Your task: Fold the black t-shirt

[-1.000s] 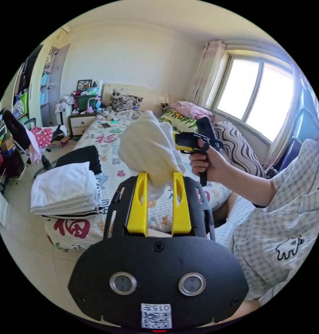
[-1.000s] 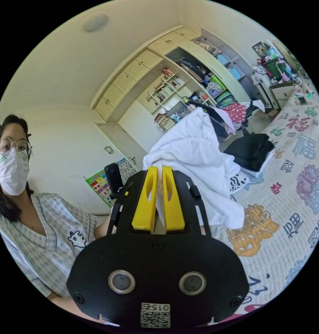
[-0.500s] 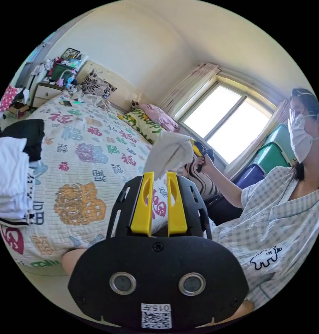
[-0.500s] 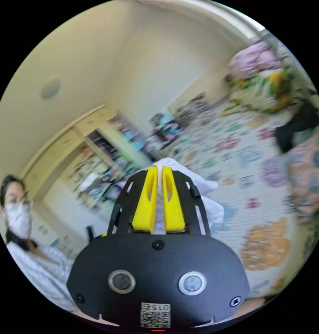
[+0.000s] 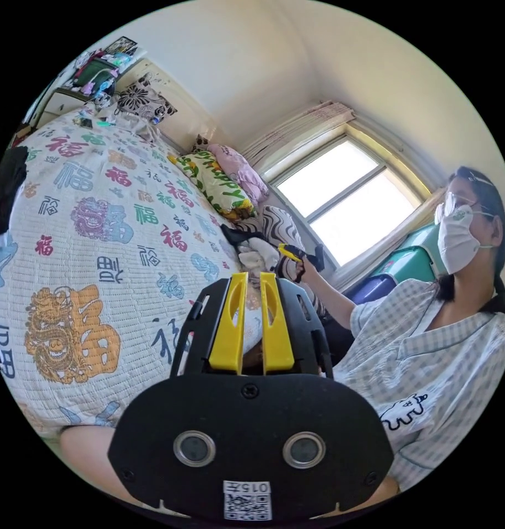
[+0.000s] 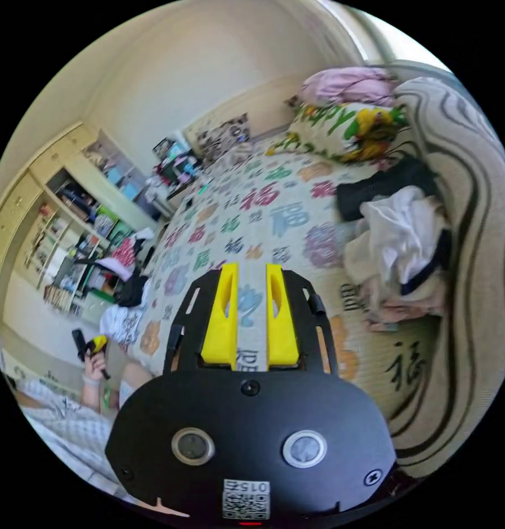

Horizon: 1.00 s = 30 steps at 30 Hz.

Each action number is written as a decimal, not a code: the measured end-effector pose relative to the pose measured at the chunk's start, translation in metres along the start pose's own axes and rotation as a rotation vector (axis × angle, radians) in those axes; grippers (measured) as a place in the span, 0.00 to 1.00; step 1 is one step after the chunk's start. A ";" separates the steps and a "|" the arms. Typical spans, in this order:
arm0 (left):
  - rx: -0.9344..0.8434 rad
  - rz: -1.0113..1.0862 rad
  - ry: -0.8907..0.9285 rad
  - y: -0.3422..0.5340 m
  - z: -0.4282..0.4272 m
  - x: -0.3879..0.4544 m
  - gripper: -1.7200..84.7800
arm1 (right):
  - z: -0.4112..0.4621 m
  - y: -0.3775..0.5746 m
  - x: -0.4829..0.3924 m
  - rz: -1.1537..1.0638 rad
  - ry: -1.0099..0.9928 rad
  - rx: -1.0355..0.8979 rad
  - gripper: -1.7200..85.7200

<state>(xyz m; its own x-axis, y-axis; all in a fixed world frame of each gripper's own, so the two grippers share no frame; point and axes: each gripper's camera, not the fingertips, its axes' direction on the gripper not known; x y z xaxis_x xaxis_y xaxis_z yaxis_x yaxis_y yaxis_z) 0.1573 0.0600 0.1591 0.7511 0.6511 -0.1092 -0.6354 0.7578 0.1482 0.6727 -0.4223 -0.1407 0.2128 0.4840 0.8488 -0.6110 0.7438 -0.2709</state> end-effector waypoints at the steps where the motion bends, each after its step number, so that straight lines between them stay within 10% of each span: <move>1: 0.007 -0.005 -0.043 -0.007 -0.001 -0.006 0.07 | 0.008 0.006 -0.007 -0.017 -0.033 -0.018 0.11; 16: -0.112 -0.107 -1.046 -0.171 -0.044 -0.105 0.14 | 0.137 0.096 -0.145 -0.123 -0.526 -0.396 0.09; 24: -0.578 -0.294 -1.141 -0.234 0.048 -0.235 0.10 | 0.143 0.111 -0.180 -0.160 -0.568 -0.489 0.08; 30: -0.458 -0.212 -1.075 -0.238 0.023 -0.202 0.04 | 0.114 0.128 -0.183 -0.175 -0.586 -0.499 0.07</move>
<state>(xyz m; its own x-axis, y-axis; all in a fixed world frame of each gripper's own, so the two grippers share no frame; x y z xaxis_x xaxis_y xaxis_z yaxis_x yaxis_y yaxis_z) 0.1610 -0.2532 0.1687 0.4753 0.3075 0.8243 -0.3209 0.9330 -0.1629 0.4690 -0.4681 -0.2786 -0.2471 0.1222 0.9613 -0.1618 0.9729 -0.1652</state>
